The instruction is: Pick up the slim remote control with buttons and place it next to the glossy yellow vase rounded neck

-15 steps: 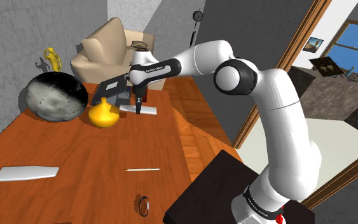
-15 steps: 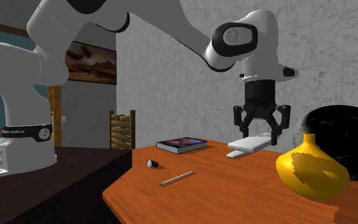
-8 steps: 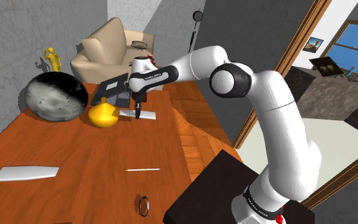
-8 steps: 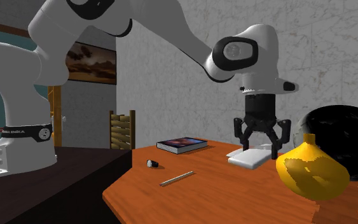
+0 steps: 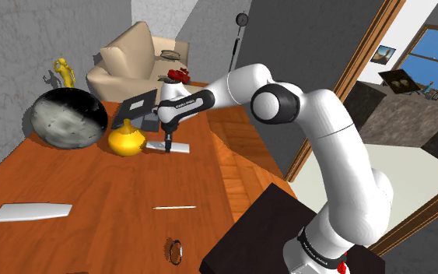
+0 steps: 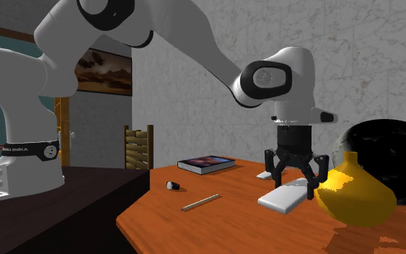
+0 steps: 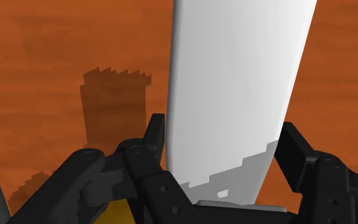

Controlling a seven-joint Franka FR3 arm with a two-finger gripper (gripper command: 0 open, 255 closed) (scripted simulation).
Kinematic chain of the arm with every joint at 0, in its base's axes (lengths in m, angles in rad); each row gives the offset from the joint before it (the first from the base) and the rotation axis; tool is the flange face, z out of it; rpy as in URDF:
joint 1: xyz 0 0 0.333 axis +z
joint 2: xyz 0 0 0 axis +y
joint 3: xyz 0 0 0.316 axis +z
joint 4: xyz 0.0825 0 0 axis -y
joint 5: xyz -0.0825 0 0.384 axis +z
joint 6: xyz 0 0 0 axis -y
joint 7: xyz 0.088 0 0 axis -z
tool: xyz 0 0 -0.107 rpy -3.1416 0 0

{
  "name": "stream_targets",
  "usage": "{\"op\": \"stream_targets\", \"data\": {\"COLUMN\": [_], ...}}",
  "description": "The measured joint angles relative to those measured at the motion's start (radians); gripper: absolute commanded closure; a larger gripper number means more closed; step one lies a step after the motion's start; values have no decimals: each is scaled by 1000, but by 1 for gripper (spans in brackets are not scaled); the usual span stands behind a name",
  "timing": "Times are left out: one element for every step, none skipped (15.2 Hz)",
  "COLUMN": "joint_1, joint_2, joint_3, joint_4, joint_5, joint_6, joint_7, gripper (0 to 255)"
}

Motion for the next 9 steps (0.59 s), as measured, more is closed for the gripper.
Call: {"op": "stream_targets", "data": {"joint_1": [1, 1, 2, 3, 4, 4, 5, 5, 5], "joint_2": [10, 20, 30, 43, 49, 58, 71, 81, 92], "joint_3": [-1, -2, -3, -4, -5, -6, -7, -7, -8], "joint_4": [3, 8, 13, 20, 17, 19, 28, 31, 36], "joint_5": [-1, -2, -2, -3, -4, -5, -6, -6, -7], "joint_6": [7, 12, 18, 23, 32, 39, 43, 50, 56], "joint_7": [1, 1, 1, 1, 3, 2, 2, 3, 2], "gripper": [255, 255, 255, 255, 255, 255, 255, 255, 255]}}
